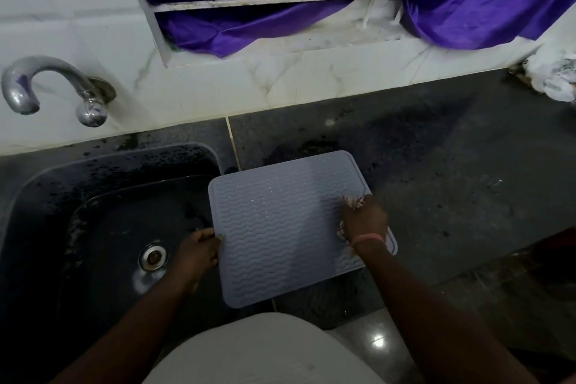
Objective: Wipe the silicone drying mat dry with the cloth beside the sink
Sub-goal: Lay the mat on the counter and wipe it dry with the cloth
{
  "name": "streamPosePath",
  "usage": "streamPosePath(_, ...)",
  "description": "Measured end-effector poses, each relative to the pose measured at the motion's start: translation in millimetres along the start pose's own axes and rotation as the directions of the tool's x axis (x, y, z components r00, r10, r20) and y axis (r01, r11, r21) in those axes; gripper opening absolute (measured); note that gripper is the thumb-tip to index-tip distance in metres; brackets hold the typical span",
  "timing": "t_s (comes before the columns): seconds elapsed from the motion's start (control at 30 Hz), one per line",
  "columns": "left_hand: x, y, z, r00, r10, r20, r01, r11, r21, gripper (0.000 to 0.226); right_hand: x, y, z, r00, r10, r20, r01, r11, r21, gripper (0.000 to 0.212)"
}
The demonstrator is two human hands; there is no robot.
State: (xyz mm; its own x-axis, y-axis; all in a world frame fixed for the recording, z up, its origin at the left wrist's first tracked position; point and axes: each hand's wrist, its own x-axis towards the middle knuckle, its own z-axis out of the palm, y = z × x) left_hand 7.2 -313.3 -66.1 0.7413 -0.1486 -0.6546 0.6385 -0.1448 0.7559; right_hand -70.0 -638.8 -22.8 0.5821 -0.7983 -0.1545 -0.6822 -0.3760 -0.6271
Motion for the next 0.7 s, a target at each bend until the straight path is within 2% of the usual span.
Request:
streamPosePath(0.07, 1, 2, 3, 1.0, 0.005, -0.023, -0.005, 1.0, 0.002, 0.016, -22, -10, 12, 0.997, -0.054, 0.053, 0.054, 0.999, 0.01, 0.023)
streamPosePath(0.17, 0, 0, 8, 1.0, -0.001, -0.026, 0.002, 1.0, 0.013, 0.021, -59, -22, 38, 0.971, -0.123, 0.203, 0.113, 0.992, 0.06, 0.021)
streamPosePath(0.27, 2, -6, 10, 0.998, -0.02, -0.056, 0.021, 1.0, 0.019, 0.021, -94, -34, 66, 0.905, -0.287, 0.314, 0.282, 0.957, 0.06, 0.013)
streamPosePath(0.37, 6, -8, 12, 0.998, -0.053, -0.042, 0.054, 0.998, 0.031, 0.023, -108, -42, 75, 0.811, -0.394, 0.433, 0.402, 0.912, 0.077, 0.014)
streamPosePath(0.43, 8, -4, 11, 0.993, -0.106, -0.044, 0.106, 0.994, -0.008, 0.02, -105, -48, 68, 0.771, -0.39, 0.504, 0.364, 0.919, 0.155, 0.013)
streamPosePath(0.47, 9, 0, 10, 0.99, -0.139, -0.02, 0.138, 0.99, -0.033, 0.017, -100, -51, 63, 0.775, -0.364, 0.517, 0.304, 0.931, 0.2, 0.014)
streamPosePath(0.57, 14, 11, 5, 0.977, -0.208, 0.053, 0.209, 0.977, -0.027, 0.025, -67, -50, 46, 0.875, -0.222, 0.431, 0.107, 0.955, 0.275, 0.015)
streamPosePath(0.63, 14, 23, 2, 0.975, -0.219, 0.026, 0.22, 0.975, -0.042, 0.026, -34, -45, 30, 0.951, -0.149, 0.271, 0.085, 0.968, 0.236, 0.011)
streamPosePath(0.7, 13, 35, 4, 0.975, -0.22, 0.011, 0.22, 0.973, -0.067, 0.026, 1, -35, 15, 0.988, -0.12, 0.099, 0.108, 0.988, 0.115, 0.011)
